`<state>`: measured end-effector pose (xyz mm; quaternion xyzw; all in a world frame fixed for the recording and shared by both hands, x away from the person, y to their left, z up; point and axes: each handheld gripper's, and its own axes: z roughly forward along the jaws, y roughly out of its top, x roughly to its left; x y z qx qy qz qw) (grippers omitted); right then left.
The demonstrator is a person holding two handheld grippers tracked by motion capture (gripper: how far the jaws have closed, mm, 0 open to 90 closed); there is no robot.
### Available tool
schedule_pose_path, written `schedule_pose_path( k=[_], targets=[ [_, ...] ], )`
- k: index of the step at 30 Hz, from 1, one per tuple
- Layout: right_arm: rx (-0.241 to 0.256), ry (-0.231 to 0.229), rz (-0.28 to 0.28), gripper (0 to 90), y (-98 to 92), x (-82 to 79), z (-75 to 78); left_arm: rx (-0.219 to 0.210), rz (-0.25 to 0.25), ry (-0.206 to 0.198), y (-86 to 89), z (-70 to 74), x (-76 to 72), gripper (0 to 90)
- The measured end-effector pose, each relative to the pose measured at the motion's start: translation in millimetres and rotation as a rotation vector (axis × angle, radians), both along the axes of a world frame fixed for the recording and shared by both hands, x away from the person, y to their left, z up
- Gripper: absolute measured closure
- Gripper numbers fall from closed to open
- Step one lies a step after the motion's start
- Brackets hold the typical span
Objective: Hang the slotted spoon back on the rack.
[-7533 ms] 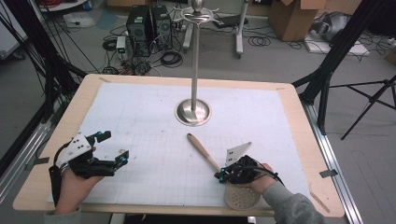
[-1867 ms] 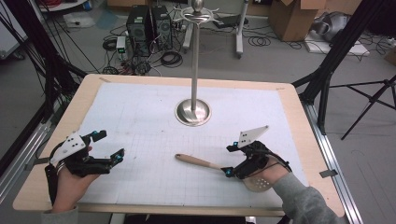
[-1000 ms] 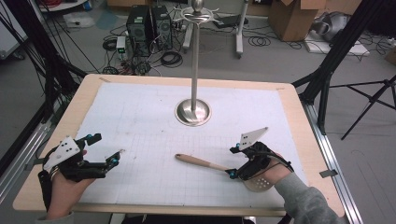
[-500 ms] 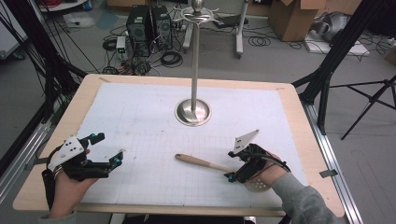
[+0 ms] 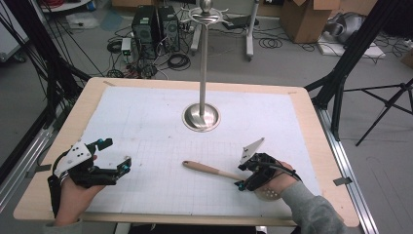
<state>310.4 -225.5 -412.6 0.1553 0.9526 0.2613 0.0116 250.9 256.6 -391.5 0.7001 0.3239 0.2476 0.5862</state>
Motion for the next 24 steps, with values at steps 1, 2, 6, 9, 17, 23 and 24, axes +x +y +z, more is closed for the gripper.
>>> schedule_pose_path(
  k=[1,2,6,9,17,23,24],
  targets=[
    [-0.015,0.005,-0.003,36.5,0.6,-0.8,-0.2,-0.001,-0.001,-0.001,-0.4,0.1,-0.1,3.3],
    [-0.021,0.002,-0.002,37.0,1.3,-0.9,-0.8,0.001,-0.002,0.0,-0.4,0.4,-0.3,3.3],
    [-0.05,-0.004,0.008,40.6,3.2,-1.6,-2.7,-0.001,0.001,-0.003,-1.0,0.7,-0.9,3.3],
    [-0.064,-0.013,0.021,46.2,4.1,-2.4,-3.4,0.001,0.001,-0.003,-0.7,0.5,-0.8,3.3],
    [-0.068,-0.038,0.024,57.6,4.3,-3.8,-3.8,0.001,-0.002,0.001,-1.1,0.1,-0.3,3.3],
    [-0.064,-0.038,0.032,68.0,4.7,-6.4,-3.4,0.004,-0.007,-0.001,-3.0,0.1,0.5,3.3],
    [-0.064,-0.037,0.032,70.2,4.6,-6.5,-3.3,0.004,-0.007,0.0,-3.0,0.2,0.6,3.3]
  ],
)
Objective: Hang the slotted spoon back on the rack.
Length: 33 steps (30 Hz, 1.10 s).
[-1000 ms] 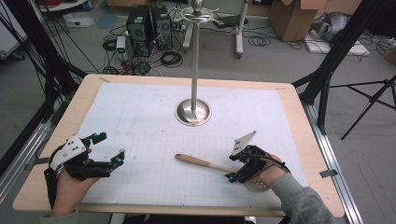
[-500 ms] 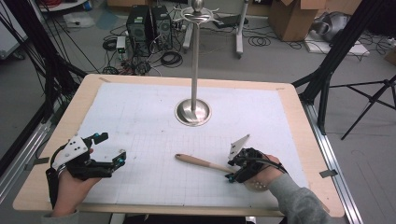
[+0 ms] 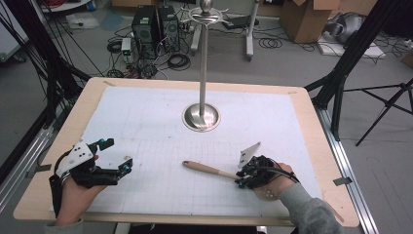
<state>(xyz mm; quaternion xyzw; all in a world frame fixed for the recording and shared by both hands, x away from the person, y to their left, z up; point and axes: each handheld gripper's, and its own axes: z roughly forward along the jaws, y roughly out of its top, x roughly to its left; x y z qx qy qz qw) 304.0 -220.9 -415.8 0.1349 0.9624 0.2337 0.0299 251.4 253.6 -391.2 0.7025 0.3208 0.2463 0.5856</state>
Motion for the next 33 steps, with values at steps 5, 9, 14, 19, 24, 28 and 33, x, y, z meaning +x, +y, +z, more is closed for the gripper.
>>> schedule_pose_path(
  k=[5,9,14,19,24,28,33],
  targets=[
    [0.02,0.008,-0.056,76.6,-1.9,-0.2,-1.0,-0.002,-0.002,0.001,0.2,0.1,0.6,3.3],
    [0.016,0.0,-0.062,77.5,-1.5,-1.3,-0.8,0.004,-0.008,0.007,-1.1,-0.7,1.8,3.3],
    [0.025,0.016,-0.092,77.9,-2.5,-0.8,-0.8,-0.003,-0.008,0.004,-1.1,0.3,1.6,3.3],
    [0.05,0.041,-0.114,78.0,-6.1,0.4,-0.4,-0.004,-0.007,0.0,-0.9,0.3,2.5,3.3],
    [0.066,0.033,-0.114,78.0,-9.8,-0.9,0.1,-0.002,-0.012,0.002,-2.9,0.0,3.5,3.3],
    [0.088,0.021,-0.119,78.0,-14.1,-1.9,2.6,0.002,-0.016,0.003,-4.2,-0.3,4.6,3.3],
    [0.123,0.009,-0.134,78.1,-20.3,-2.8,7.1,0.004,-0.023,0.007,-7.0,-0.8,5.6,3.3]
  ],
)
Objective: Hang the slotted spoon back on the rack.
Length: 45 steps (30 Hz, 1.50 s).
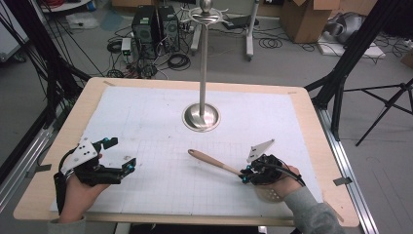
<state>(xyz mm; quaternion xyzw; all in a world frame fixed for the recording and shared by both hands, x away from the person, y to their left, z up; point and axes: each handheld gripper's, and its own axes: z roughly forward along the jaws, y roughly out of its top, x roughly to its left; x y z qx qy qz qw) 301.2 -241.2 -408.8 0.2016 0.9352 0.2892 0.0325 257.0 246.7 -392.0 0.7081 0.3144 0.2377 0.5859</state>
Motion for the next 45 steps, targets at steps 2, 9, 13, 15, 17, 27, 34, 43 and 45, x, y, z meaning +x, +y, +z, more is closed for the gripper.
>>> schedule_pose_path(
  k=[2,9,13,15,17,27,34,43,45],
  targets=[
    [0.014,0.0,-0.009,78.1,-2.9,0.1,1.6,0.0,0.0,-0.001,-0.4,0.0,0.2,3.3],
    [0.079,-0.008,-0.048,78.1,-12.5,1.7,7.6,-0.004,-0.001,-0.001,-0.6,0.2,0.7,3.3],
    [0.117,-0.033,-0.065,78.1,-18.3,3.1,12.2,-0.004,-0.009,-0.002,-1.8,-0.1,1.0,3.3],
    [0.135,-0.045,-0.07,78.1,-20.9,3.5,15.4,-0.001,-0.009,-0.001,-2.2,-0.2,1.2,3.3],
    [0.146,-0.059,-0.077,78.1,-23.0,3.3,19.2,-0.004,-0.01,-0.002,-2.0,-0.1,1.1,3.3],
    [0.232,-0.106,-0.106,78.1,-35.2,7.8,39.7,-0.005,-0.006,-0.002,-1.5,0.2,1.6,3.3],
    [0.293,-0.136,-0.133,78.2,-43.9,12.0,57.2,-0.007,-0.007,-0.003,-0.7,0.5,1.4,3.3],
    [0.353,-0.156,-0.149,78.2,-54.6,16.5,72.2,-0.014,-0.002,-0.006,1.8,1.6,0.6,3.3],
    [0.358,-0.157,-0.154,78.2,-56.9,17.7,75.7,-0.013,-0.002,-0.004,1.7,1.1,0.9,3.3]
  ],
)
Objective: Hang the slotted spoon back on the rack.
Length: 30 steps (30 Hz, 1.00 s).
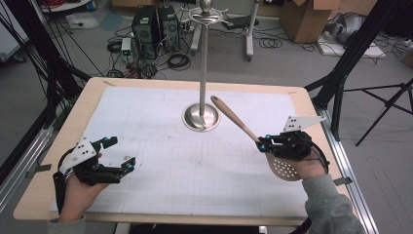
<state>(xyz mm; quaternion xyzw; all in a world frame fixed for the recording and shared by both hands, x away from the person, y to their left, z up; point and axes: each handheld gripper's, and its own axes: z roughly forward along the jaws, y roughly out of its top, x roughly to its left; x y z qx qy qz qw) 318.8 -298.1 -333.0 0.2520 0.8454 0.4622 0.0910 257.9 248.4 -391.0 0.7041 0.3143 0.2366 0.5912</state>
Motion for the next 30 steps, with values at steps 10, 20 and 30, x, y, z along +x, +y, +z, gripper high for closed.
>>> schedule_pose_path(
  k=[10,20,30],
  targets=[
    [0.024,-0.009,0.003,78.2,-10.4,6.1,21.1,0.003,0.002,-0.001,0.4,0.3,-0.4,3.3],
    [0.072,-0.019,-0.01,78.1,-19.1,12.9,40.1,-0.003,0.005,-0.005,2.0,1.2,-1.0,3.3],
    [0.099,-0.036,-0.027,78.1,-22.9,18.8,58.5,-0.012,0.007,-0.005,4.0,1.5,0.1,3.3]
  ],
)
